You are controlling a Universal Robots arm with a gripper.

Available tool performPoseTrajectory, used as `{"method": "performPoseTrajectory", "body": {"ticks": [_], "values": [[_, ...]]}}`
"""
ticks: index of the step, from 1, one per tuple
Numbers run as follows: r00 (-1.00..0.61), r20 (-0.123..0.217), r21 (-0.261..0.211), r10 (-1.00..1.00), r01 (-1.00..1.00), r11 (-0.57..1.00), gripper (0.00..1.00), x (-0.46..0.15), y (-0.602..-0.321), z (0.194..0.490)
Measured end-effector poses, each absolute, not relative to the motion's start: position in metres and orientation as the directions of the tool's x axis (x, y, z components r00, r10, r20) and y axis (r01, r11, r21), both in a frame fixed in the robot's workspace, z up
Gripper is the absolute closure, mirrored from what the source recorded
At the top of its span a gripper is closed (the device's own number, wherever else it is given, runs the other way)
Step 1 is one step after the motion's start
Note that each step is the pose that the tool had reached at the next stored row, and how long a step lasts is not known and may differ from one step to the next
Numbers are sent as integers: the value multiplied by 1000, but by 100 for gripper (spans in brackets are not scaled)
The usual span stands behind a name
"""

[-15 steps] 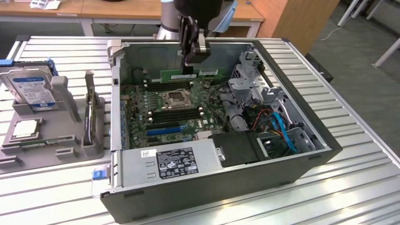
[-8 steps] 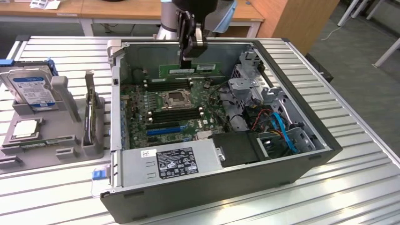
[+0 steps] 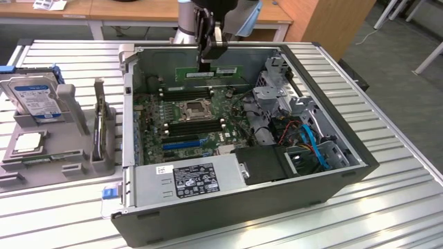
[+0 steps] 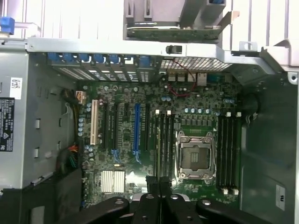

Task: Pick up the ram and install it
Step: 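Pick up the ram and move it above insertion slot, then insert the ram into the slot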

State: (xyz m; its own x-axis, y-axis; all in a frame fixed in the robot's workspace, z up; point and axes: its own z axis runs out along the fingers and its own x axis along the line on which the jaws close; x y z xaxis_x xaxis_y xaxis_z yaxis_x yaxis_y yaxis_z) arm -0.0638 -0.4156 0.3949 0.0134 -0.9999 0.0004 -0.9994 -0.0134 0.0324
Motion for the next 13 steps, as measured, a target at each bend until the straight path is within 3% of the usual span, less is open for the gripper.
{"method": "performPoseTrajectory", "body": {"ticks": [13], "values": [[13, 0, 32, -1000, -999, -13, 88, -64, -406, 395]]}}
